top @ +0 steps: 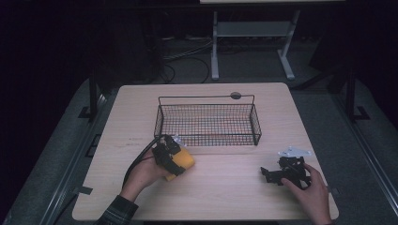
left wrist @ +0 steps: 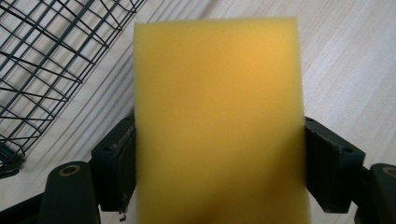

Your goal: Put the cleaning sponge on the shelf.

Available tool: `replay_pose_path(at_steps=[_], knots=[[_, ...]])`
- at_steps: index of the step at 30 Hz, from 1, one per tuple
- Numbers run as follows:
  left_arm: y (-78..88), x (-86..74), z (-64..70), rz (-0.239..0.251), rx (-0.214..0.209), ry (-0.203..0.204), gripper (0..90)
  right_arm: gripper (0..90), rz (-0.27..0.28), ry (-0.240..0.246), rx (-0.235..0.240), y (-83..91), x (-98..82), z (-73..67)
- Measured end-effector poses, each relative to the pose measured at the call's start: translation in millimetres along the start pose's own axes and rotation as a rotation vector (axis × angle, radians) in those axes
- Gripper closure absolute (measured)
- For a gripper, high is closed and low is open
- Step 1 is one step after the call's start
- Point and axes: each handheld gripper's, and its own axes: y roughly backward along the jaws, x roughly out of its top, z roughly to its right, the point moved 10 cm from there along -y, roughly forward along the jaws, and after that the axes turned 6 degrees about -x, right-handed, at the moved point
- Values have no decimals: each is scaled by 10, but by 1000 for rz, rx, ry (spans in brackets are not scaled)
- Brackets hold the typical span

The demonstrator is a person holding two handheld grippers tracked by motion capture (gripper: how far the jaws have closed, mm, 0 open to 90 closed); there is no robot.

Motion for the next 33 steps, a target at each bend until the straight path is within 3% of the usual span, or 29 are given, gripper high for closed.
replay_pose_path(at_steps=[10,33], knots=[[107,35,30,0,-16,-5,229,0,0,0,0,0,0,0],[448,210,13,53,-21,2,229,0,0,0,1,1,0,-1]])
